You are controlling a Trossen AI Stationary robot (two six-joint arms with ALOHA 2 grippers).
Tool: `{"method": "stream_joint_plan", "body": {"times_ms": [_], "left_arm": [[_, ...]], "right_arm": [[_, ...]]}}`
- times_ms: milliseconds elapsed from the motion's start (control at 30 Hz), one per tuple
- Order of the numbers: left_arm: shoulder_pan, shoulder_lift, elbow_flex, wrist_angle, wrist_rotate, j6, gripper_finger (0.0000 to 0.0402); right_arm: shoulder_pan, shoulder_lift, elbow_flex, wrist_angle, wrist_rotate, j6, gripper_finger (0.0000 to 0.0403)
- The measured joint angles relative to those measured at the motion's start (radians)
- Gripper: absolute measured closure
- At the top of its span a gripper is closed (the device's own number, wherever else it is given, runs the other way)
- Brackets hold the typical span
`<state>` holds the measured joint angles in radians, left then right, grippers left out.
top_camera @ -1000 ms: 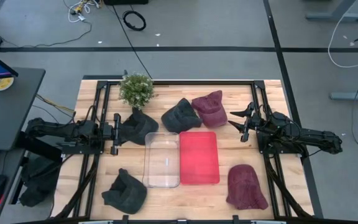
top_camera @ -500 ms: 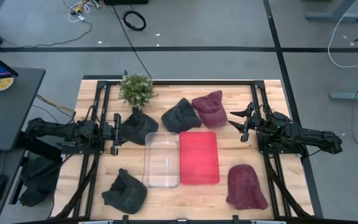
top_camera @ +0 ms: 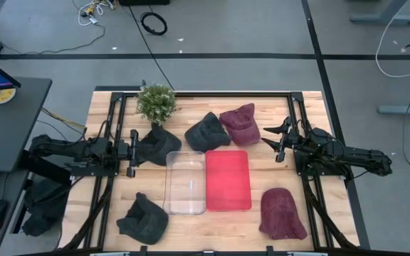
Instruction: Pick & Place hat
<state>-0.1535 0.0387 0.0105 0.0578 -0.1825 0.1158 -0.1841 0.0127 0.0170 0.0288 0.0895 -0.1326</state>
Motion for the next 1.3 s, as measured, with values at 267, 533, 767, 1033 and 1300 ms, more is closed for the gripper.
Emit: {"method": "stream_joint_plan", "body": {"times_ms": [267, 533, 767, 1033, 1300], "left_arm": [[0.000, 0.000, 0.000, 0.000, 0.000, 0.000, 0.0241], [0.000, 0.000, 0.000, 0.000, 0.000, 0.000, 0.0241], [0.000, 0.000, 0.000, 0.000, 0.000, 0.000, 0.0241], [0.000, 0.000, 0.000, 0.000, 0.000, 0.000, 0.0241], [0.000, 0.000, 0.000, 0.000, 0.000, 0.000, 0.0241]], "right_arm": [[0.000, 0.000, 0.000, 0.000, 0.000, 0.000, 0.0204], [0.000, 0.000, 0.000, 0.000, 0.000, 0.000, 0.0204], [0.000, 0.000, 0.000, 0.000, 0.000, -0.074, 0.0204], [0.000, 0.000, 0.000, 0.001, 0.000, -0.068, 0.0204], [0.002, 0.000, -0.001, 0.484, -0.001, 0.083, 0.0204]]}}
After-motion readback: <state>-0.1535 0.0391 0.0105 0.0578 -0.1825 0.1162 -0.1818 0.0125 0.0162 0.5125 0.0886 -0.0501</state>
